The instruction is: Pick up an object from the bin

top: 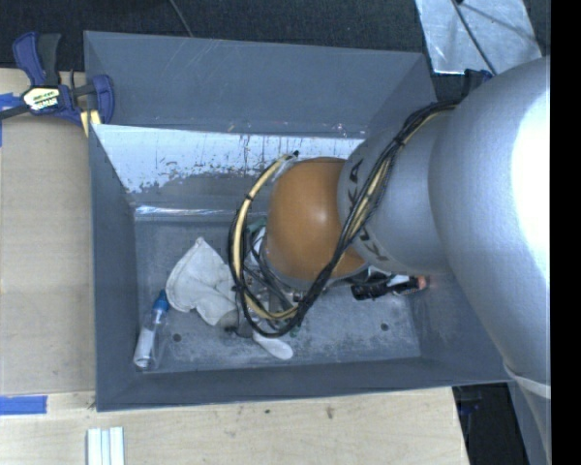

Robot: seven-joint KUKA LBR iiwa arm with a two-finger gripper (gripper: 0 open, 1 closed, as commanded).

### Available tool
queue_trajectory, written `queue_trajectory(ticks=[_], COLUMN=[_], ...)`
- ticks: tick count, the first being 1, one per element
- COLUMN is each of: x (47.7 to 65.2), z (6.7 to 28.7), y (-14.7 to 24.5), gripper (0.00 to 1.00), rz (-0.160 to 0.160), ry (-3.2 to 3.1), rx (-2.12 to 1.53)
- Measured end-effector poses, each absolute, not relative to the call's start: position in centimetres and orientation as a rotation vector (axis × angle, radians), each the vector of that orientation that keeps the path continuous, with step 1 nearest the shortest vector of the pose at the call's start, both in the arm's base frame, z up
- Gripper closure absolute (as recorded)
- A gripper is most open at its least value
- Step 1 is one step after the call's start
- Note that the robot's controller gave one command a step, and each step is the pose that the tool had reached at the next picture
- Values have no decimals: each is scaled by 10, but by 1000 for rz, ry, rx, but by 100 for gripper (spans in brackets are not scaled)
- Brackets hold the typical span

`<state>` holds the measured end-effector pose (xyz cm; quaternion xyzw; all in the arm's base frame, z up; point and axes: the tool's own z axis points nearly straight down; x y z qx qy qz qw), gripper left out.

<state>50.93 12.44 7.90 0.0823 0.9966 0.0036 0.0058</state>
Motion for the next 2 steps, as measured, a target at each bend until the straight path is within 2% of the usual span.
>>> queue_trajectory(ticks=[1,2], x=[509,519], z=[79,234], y=[124,141], gripper=[100,100], rz=[11,3], ry=[3119,3129], rx=[259,238])
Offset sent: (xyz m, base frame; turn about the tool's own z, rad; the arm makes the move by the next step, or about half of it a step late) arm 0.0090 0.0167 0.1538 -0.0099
